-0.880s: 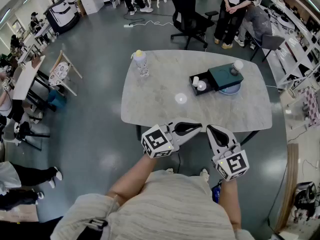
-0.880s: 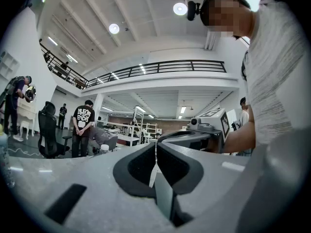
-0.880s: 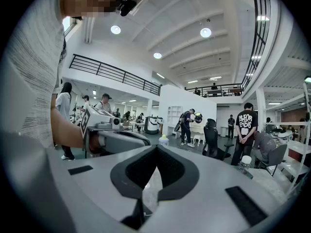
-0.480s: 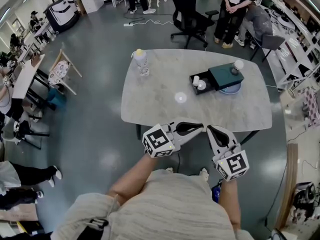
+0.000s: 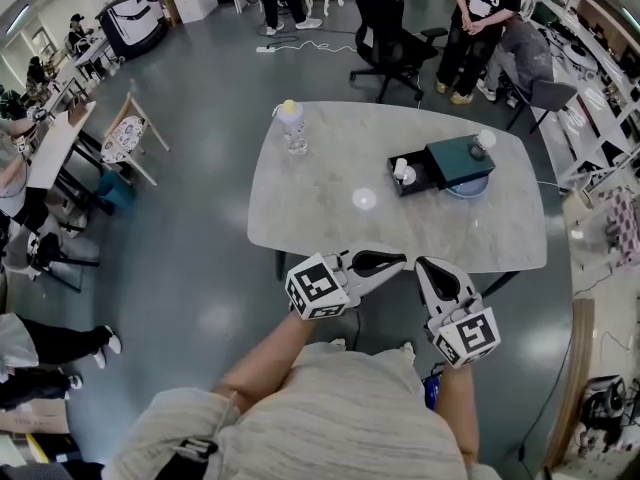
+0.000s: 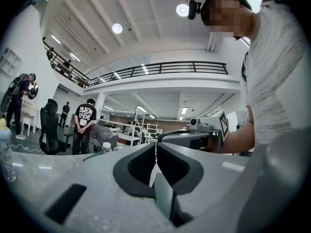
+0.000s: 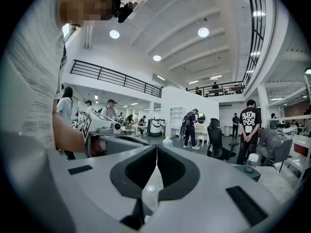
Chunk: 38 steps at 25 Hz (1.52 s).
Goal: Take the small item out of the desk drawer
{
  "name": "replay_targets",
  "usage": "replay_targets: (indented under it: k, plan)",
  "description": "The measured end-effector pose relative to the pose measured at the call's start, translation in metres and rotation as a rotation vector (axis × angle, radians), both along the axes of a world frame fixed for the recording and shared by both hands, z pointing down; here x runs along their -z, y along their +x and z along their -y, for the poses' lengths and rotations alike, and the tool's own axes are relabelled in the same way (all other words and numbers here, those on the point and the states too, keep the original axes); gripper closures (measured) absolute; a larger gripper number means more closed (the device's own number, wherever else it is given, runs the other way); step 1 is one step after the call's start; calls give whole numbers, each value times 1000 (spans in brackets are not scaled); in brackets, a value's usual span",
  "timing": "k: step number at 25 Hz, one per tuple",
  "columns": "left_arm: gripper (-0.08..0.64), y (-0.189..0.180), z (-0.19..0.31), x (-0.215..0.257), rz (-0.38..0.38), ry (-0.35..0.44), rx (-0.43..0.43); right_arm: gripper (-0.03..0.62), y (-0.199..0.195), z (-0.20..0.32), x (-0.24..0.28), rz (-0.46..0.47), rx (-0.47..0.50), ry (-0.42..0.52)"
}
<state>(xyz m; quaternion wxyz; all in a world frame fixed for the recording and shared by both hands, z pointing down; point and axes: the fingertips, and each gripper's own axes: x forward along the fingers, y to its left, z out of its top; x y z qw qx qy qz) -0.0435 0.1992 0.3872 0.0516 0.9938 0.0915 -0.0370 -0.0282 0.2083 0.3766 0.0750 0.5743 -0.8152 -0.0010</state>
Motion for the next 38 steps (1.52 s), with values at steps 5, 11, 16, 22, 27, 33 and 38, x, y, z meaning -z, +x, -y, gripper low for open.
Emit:
replay_targets:
  k: [5, 11, 16, 22, 27, 33, 38]
  plan:
    - [540, -3, 7, -6, 9, -23, 19, 583, -7, 6, -10, -34, 35, -38]
    - [540, 16, 27, -11, 25, -25, 39, 582, 12, 30, -14, -26, 68, -42]
    - [540, 39, 71, -18, 47, -22, 77, 581, 33, 75, -21, -26, 116, -47]
    - [540, 79, 126, -24, 67, -48, 114, 581, 68, 128, -24, -49, 172, -71]
    - [540, 120, 166, -33, 93, -58, 135, 581, 105, 168, -37, -55, 207, -116]
    - [540, 156, 203, -42, 144, -54, 166, 581, 142, 205, -47, -54, 256, -152]
    - [540, 177, 232, -51, 184, -39, 212, 581, 165, 231, -54, -74, 312, -163]
